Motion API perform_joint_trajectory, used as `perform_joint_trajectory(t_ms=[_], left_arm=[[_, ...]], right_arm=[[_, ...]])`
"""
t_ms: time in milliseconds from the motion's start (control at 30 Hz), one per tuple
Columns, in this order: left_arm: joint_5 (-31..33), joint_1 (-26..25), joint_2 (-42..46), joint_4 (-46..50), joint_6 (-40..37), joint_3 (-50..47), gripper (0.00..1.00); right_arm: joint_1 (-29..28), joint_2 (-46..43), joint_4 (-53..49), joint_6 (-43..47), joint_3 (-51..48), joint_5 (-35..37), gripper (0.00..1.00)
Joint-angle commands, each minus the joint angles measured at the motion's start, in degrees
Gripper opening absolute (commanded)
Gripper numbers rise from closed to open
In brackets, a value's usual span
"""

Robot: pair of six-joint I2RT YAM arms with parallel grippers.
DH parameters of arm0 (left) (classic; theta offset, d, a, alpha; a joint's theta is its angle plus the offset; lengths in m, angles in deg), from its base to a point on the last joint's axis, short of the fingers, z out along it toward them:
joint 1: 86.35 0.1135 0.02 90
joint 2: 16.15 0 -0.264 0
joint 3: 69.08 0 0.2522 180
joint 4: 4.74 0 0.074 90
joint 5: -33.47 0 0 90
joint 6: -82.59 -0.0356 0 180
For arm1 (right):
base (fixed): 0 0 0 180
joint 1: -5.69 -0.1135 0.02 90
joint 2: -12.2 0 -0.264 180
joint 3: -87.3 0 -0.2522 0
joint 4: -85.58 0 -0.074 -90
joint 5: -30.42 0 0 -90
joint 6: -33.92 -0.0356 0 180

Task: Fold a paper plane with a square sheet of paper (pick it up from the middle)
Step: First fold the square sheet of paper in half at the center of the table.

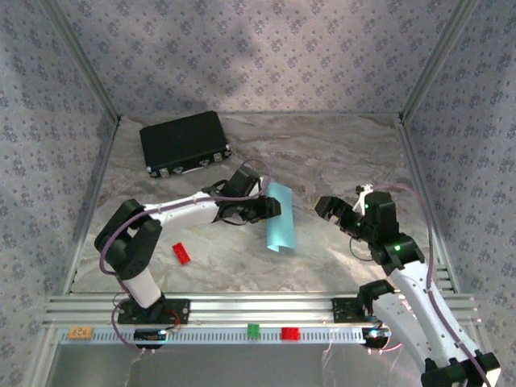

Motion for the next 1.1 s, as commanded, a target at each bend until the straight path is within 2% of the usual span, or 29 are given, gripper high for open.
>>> perform_joint_trajectory(t_ms=[0,200,433,667,1067], left_arm=[[-5.1,1.6,1.4,-5.2,2.3,-2.3,0.44],[-8.5,4.4,1.8,-7.3,2.5,-6.4,0.44],[-14.7,6.0,-1.3,-11.7,3.0,-6.9,0.42],[-17.3,6.0,-5.0,-15.5,4.3,-7.3,0.42],[-13.4,5.9,-7.0,-12.7,2.0,-8.7,0.43]], right_arm=[[0.7,1.0,0.4,0.8,-1.0,-4.6,0.96],[0.7,1.0,5.0,-3.3,-4.8,-5.4,0.93],[0.8,5.3,7.0,-2.7,-4.4,-5.1,0.93],[0.0,9.0,9.8,-1.5,-4.0,-6.0,0.92],[-2.3,10.9,10.6,-0.3,-4.2,-7.8,0.89]])
